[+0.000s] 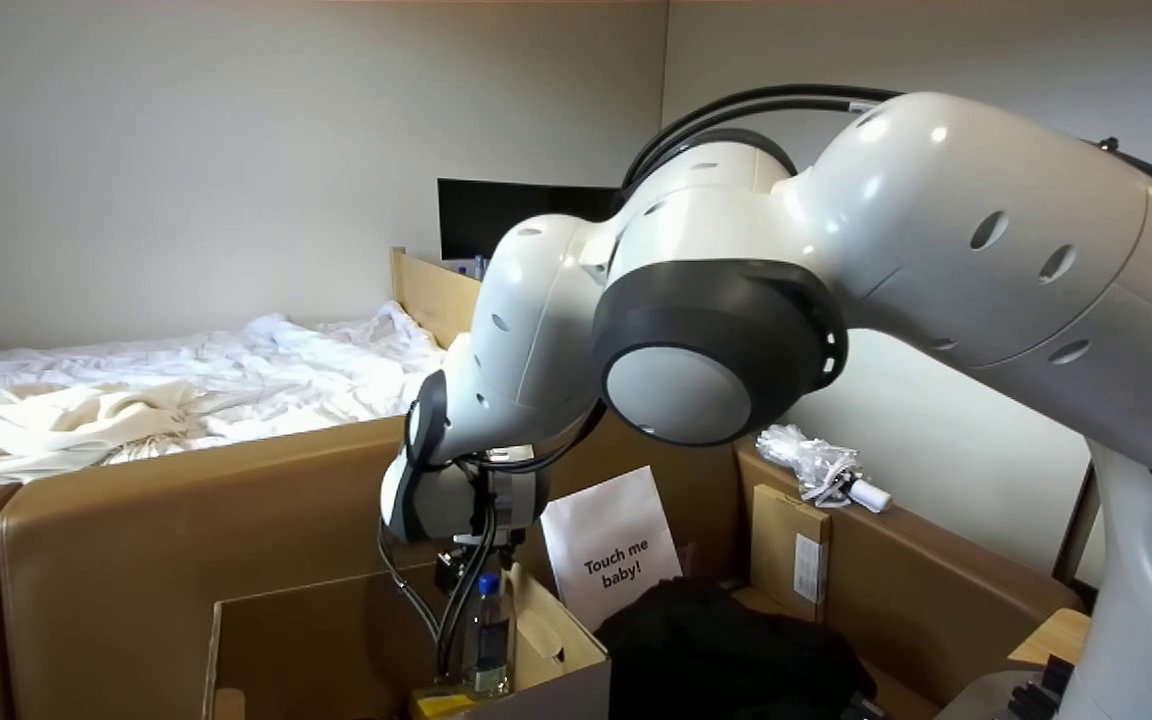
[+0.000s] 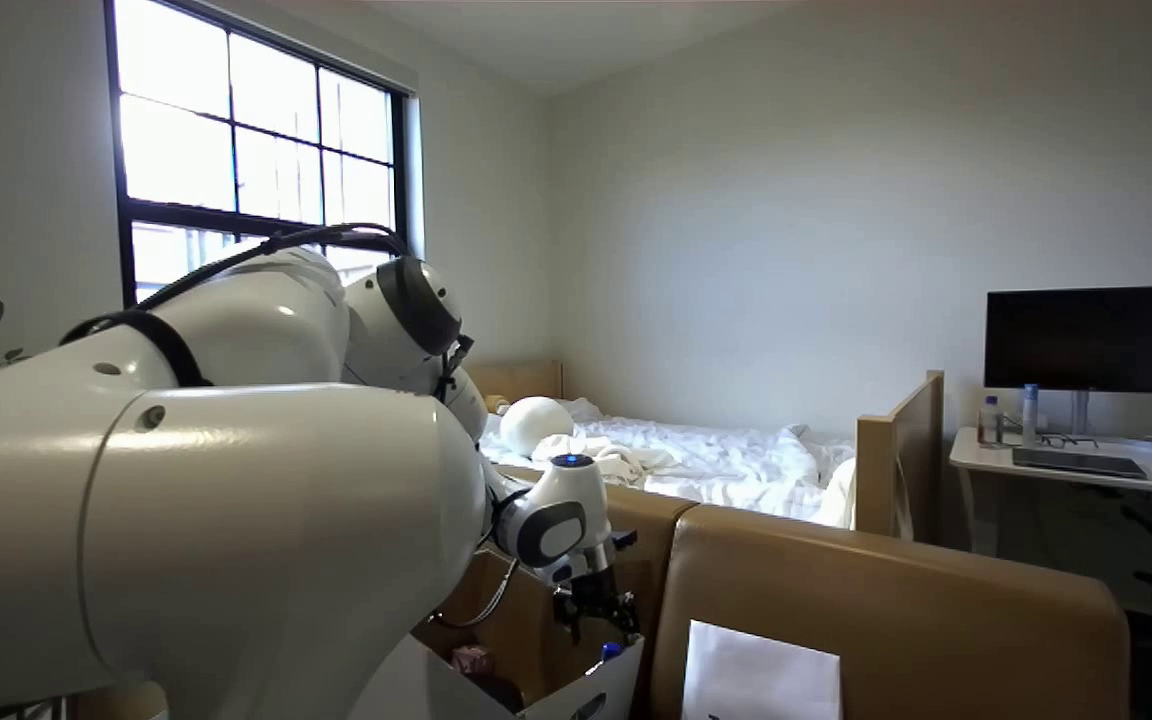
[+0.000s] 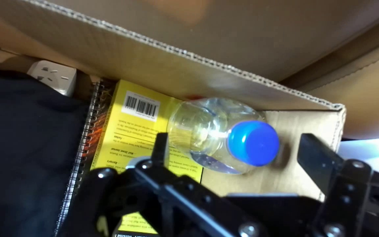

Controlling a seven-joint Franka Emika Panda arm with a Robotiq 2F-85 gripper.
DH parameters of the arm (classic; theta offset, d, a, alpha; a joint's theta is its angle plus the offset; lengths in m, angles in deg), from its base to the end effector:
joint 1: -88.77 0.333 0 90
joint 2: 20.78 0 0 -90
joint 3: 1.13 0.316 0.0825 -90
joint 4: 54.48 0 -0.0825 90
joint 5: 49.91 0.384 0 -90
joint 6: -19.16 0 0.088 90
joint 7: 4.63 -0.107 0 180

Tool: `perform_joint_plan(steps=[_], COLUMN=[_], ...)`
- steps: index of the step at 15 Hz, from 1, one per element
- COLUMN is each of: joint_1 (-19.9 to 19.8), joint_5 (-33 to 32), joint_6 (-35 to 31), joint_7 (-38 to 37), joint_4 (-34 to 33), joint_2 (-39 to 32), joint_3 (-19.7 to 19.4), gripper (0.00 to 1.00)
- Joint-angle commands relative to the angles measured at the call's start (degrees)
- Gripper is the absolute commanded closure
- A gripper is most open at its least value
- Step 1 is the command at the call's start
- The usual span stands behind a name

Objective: Remove the black cloth and bottle and put the on the sofa

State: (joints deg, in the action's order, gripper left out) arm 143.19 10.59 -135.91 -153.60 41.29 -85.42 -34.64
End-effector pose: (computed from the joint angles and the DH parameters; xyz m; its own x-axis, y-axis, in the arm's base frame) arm 0.6065 0.2276 0.0454 -0.9350 -0.2813 -0.2157 -0.2747 0.9596 -0.0606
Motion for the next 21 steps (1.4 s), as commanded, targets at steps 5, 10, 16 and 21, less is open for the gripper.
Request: perform_joint_plan(steps=[5,10,16,21], joint_1=[-18.8,-17.7,-27.3,-26.7], joint_5=[-11.3,-8.9,-19.1,-19.8], joint_6=[-11.2,-6.5,-5.6,2.5], joint_7=[0.2,1.0,0.3,-0.4], joint_4=[-2.9,-2.8,-2.5,-1.8], joint_2=[3.0,4.1,6.9,8.7], joint_3=[19.3,16.8,27.8,24.4], gripper=[0.00,0.47,0.85,1.00])
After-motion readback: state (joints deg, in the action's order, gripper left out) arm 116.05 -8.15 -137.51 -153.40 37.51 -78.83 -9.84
